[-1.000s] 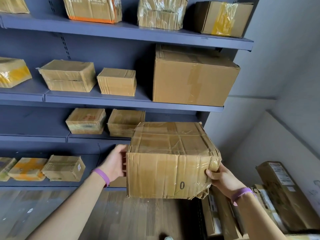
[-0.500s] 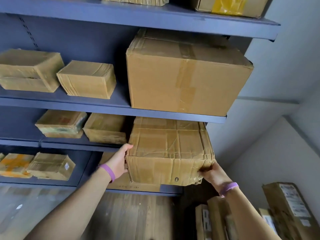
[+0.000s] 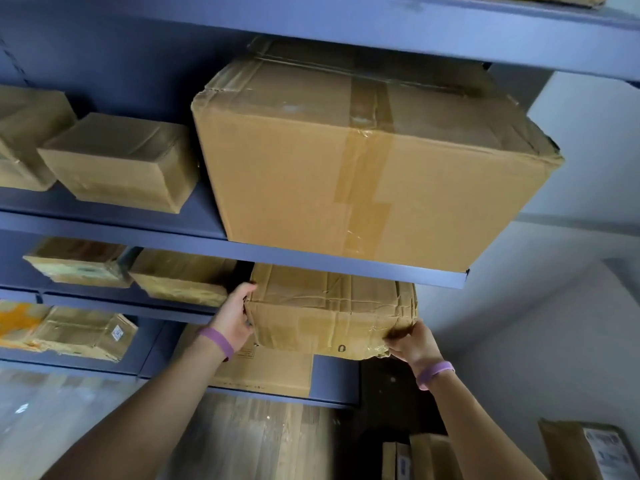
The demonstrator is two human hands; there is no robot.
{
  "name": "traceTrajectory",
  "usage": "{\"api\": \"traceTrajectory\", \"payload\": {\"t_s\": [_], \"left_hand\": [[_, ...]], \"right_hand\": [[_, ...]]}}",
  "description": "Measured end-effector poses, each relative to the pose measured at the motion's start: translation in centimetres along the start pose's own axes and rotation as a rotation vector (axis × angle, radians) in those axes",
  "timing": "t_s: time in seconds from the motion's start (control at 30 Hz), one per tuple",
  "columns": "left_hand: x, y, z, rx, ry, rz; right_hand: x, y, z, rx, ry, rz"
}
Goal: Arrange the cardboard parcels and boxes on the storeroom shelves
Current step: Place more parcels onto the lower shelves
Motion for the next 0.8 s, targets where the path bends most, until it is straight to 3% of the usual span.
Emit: {"api": "traceTrajectory", "payload": {"t_s": [0.4, 0.8], "left_hand": [[2.8, 4.5, -0.2, 0.143, 0.082, -0.004], [2.0, 4.7, -1.2, 0.130, 0.122, 0.000]], "right_hand": [[1.2, 6.0, -1.9, -0.008, -0.027, 0.067], [0.8, 7.1, -0.4, -0.024, 0.024, -0.037]]}}
Point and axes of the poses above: each hand's wrist, its own y-axis towards the middle knuckle, its own x-axis out of the palm, z = x × y, the point moved 2 cm from there along y, towards the middle knuckle, and after that the axes turned 15 degrees about x, right-handed, at the moved point
